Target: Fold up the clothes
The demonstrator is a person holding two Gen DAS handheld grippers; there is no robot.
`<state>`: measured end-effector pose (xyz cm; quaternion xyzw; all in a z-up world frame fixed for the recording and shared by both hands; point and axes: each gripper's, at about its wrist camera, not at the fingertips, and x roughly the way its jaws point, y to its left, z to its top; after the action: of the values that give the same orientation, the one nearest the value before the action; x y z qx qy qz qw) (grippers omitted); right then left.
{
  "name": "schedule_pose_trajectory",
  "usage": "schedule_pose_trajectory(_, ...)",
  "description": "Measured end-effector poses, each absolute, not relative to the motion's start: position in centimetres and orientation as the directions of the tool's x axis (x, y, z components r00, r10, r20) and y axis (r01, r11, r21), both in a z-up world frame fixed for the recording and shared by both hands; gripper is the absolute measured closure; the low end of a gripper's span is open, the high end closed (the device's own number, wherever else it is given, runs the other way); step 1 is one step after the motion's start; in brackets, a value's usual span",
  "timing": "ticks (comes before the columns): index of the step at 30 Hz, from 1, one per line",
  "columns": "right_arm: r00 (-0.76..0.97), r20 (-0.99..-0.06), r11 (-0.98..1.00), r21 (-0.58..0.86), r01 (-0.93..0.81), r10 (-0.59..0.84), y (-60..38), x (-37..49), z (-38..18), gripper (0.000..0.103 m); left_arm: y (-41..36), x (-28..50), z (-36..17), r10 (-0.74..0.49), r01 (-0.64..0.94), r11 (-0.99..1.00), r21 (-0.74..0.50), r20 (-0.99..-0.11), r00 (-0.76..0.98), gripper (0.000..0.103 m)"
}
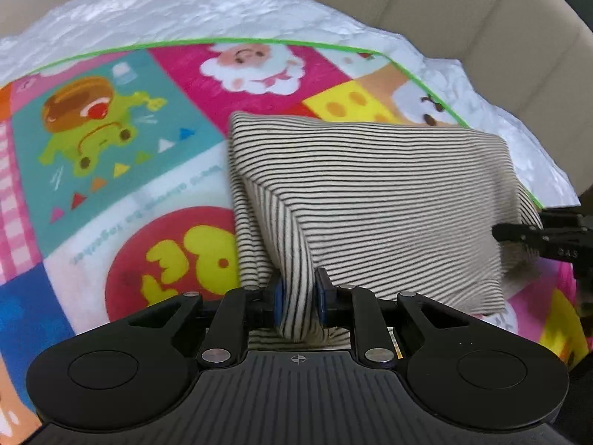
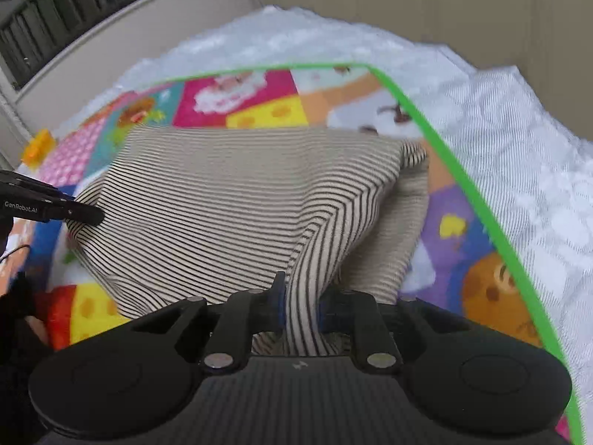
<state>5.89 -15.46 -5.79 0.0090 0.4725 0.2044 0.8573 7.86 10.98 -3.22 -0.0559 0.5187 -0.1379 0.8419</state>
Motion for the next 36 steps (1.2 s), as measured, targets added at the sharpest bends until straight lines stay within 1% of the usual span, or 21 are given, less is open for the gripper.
schedule_pose_trajectory(1,0.471,-0.808,0.918,0.206,-0.340,0.356,-15.5,6.0,-5.7,0.084,11.2,7.9,-3.0,-0.292,0.162,0.956,-0.245,-0.857,0.426,0.079)
schedule_pose_trajectory(3,0.479,-0.802,0.915,0.195,-0.354,0.356,-15.7,5.9,-5.0,0.077,11.5,7.5,-1.8,-0.273,0.156,0.962,-0.226,-0.853,0.445,0.072)
schedule_pose_trajectory(4,0.488,-0.796,0.912,0.189,-0.363,0.359,-16.0,5.7,-4.4,0.072,11.6,7.3,-1.1,-0.260,0.155,0.965,-0.212,-0.850,0.458,0.070)
schedule_pose_trajectory(5,0.500,-0.786,0.911,0.186,-0.369,0.363,-16.3,5.6,-3.7,0.064,11.8,6.9,-0.3,-0.247,0.145,0.969,-0.201,-0.845,0.474,0.068)
schedule_pose_trajectory(6,0.517,-0.773,0.910,0.184,-0.371,0.367,-16.7,5.6,-3.1,0.059,11.9,6.6,0.4,-0.249,0.138,0.968,-0.207,-0.838,0.485,0.067)
schedule_pose_trajectory(7,0.541,-0.756,0.912,0.180,-0.369,0.368,-17.1,5.7,-2.4,0.052,12.0,6.3,1.2,-0.271,0.137,0.963,-0.233,-0.827,0.493,0.062)
schedule_pose_trajectory(8,0.566,-0.739,0.915,0.173,-0.366,0.366,-17.4,5.9,-1.8,0.051,12.1,5.8,1.8,-0.308,0.141,0.951,-0.275,-0.811,0.497,0.059)
schedule_pose_trajectory(9,0.587,-0.725,0.918,0.165,-0.361,0.361,-17.6,6.2,-1.3,0.051,11.9,5.6,2.2,-0.344,0.146,0.938,-0.313,-0.798,0.495,0.051)
schedule_pose_trajectory(10,0.605,-0.712,0.922,0.161,-0.353,0.356,-17.7,6.8,-1.0,0.051,11.6,5.2,2.3,-0.390,0.156,0.919,-0.361,-0.784,0.483,0.046)
schedule_pose_trajectory(11,0.625,-0.697,0.926,0.161,-0.341,0.351,-17.7,7.5,-0.7,0.051,11.1,5.0,2.0,-0.431,0.164,0.900,-0.403,-0.777,0.459,0.045)
schedule_pose_trajectory(13,0.651,-0.676,0.932,0.167,-0.322,0.346,-17.4,9.0,-0.8,0.051,10.0,4.9,0.9,-0.512,0.169,0.856,-0.488,-0.761,0.398,0.036)
schedule_pose_trajectory(14,0.654,-0.673,0.933,0.171,-0.316,0.345,-17.0,9.9,-1.1,0.051,9.4,4.9,0.0,-0.545,0.163,0.836,-0.524,-0.755,0.365,0.034)
schedule_pose_trajectory(16,0.658,-0.672,0.936,0.180,-0.301,0.341,-16.0,11.8,-2.1,0.051,7.9,5.3,-1.9,-0.542,0.131,0.837,-0.531,-0.775,0.326,0.034)
schedule_pose_trajectory(18,0.640,-0.693,0.940,0.191,-0.281,0.332,-15.3,13.3,-3.5,0.051,6.6,5.6,-3.3,-0.488,0.134,0.871,-0.472,-0.807,0.332,0.034)
schedule_pose_trajectory(20,0.613,-0.736,0.950,0.141,-0.278,0.289,-14.7,14.1,-5.2,0.051,5.7,6.3,-4.2,-0.431,0.150,0.902,-0.404,-0.832,0.350,0.036)
schedule_pose_trajectory(23,0.591,-0.764,0.949,0.086,-0.304,0.259,-15.0,13.0,-6.8,0.051,5.5,7.5,-4.4,-0.406,0.161,0.914,-0.373,-0.834,0.375,0.036)
schedule_pose_trajectory(27,0.555,-0.784,0.949,0.136,-0.284,0.278,-16.7,10.4,-6.6,0.051,5.4,9.8,-4.0,-0.351,0.197,0.936,-0.292,-0.821,0.450,0.036)
schedule_pose_trajectory(30,0.506,-0.813,0.939,0.140,-0.313,0.290,-16.2,8.5,-6.1,0.050,5.4,11.8,-3.9,-0.310,0.204,0.950,-0.237,-0.799,0.516,0.036)
schedule_pose_trajectory(34,0.438,-0.832,0.911,0.179,-0.372,0.342,-15.1,6.7,-5.1,0.047,5.1,13.3,-3.9,-0.273,0.183,0.962,-0.205,-0.784,0.557,0.035)
schedule_pose_trajectory(35,0.428,-0.829,0.902,0.191,-0.388,0.360,-14.8,6.4,-4.7,0.044,5.1,13.2,-3.7,-0.271,0.177,0.962,-0.207,-0.786,0.556,0.035)
schedule_pose_trajectory(36,0.432,-0.820,0.894,0.197,-0.403,0.375,-14.7,6.4,-4.1,0.041,5.2,13.0,-3.6,-0.273,0.177,0.962,-0.209,-0.787,0.553,0.032)
